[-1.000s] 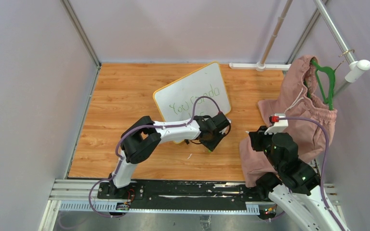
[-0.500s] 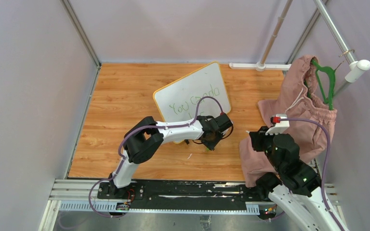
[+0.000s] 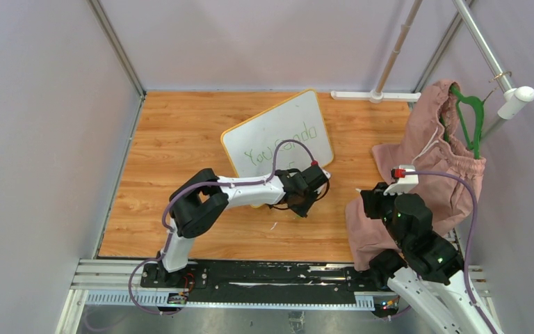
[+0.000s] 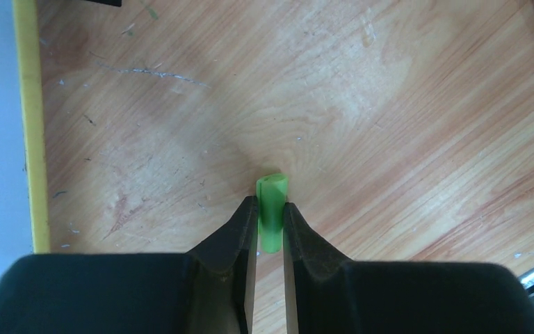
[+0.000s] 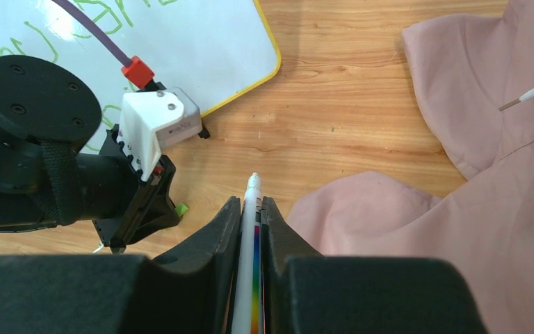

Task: Write a sentence on the whiteboard
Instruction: Close the whiteboard marker at the center of the board.

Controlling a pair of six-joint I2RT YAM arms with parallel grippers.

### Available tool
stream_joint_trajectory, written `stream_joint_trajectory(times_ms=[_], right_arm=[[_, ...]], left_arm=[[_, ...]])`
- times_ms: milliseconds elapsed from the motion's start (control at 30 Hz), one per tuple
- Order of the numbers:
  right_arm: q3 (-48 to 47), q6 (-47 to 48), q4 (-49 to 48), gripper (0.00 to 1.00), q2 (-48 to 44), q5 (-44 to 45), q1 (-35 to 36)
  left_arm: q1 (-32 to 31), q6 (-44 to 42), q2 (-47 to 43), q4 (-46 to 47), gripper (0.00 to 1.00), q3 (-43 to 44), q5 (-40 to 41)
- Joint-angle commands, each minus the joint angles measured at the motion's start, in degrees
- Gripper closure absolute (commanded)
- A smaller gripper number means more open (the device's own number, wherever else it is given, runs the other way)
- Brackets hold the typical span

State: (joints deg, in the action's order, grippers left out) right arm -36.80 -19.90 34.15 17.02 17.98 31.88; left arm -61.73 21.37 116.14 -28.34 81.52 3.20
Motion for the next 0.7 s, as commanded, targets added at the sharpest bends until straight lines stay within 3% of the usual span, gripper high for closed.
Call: stream_joint_trajectory(times_ms=[0,300,667], right_arm=[[0.41,-0.46,-1.06,1.00,-0.93,0.52,0.20],[0.75,0.31,-2.87,1.00,-1.50,-3.45,0.20],[0.85,1.11,-12.82,1.00,-3.57,-19.18,0.13]], left_arm=[[1.11,4.86,-3.04,5.32,1.00,-4.94,-4.36],[2.06,7.59,-12.15,8.64,1.00,-6.73,-4.27],[5.36,10.90,-30.24,11.12,1.00,-9.88,-0.51]])
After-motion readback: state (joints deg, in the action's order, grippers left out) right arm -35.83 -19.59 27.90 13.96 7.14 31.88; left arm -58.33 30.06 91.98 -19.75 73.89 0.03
